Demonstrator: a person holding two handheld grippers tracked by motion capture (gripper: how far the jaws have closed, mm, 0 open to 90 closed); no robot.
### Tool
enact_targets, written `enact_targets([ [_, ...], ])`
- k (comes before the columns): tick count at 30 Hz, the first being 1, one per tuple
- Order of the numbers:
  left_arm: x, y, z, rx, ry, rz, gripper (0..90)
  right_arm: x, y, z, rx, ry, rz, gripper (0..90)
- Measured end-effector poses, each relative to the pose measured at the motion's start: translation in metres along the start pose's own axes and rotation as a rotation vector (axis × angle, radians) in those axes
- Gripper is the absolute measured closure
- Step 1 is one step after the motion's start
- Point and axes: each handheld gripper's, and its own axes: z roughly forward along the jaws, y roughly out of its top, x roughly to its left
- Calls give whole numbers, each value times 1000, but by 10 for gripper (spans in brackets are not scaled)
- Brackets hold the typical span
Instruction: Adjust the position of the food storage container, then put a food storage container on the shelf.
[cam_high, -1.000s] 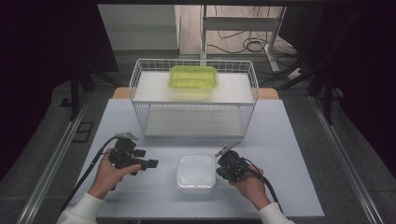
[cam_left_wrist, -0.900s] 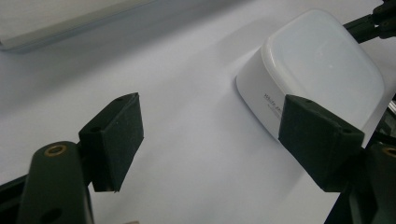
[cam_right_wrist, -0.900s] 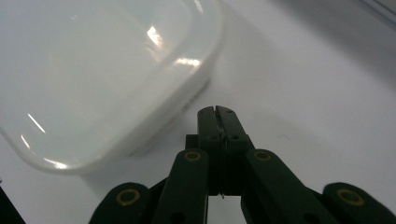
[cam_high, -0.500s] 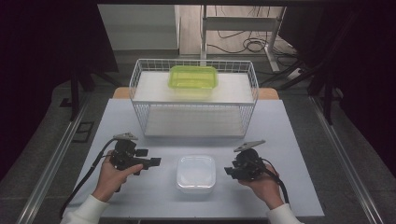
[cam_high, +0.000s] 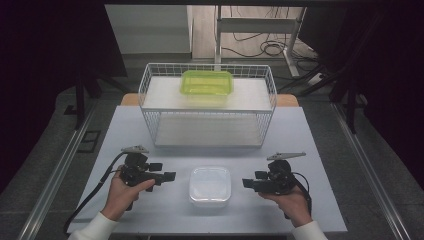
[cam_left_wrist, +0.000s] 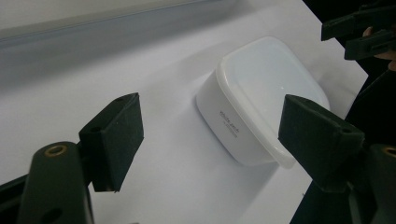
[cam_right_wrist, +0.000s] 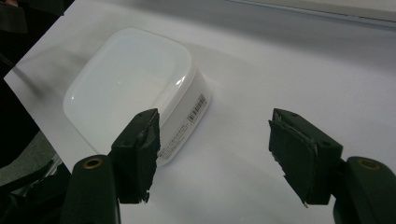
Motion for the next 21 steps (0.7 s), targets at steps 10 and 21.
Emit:
enact_targets([
  [10,-2,0,2,-6,-35,-22,218,4,-1,1,3,13,-8,335],
  [21,-10,-3,21,45,-72,-47,226,8,-2,7,14,34,-6,342],
])
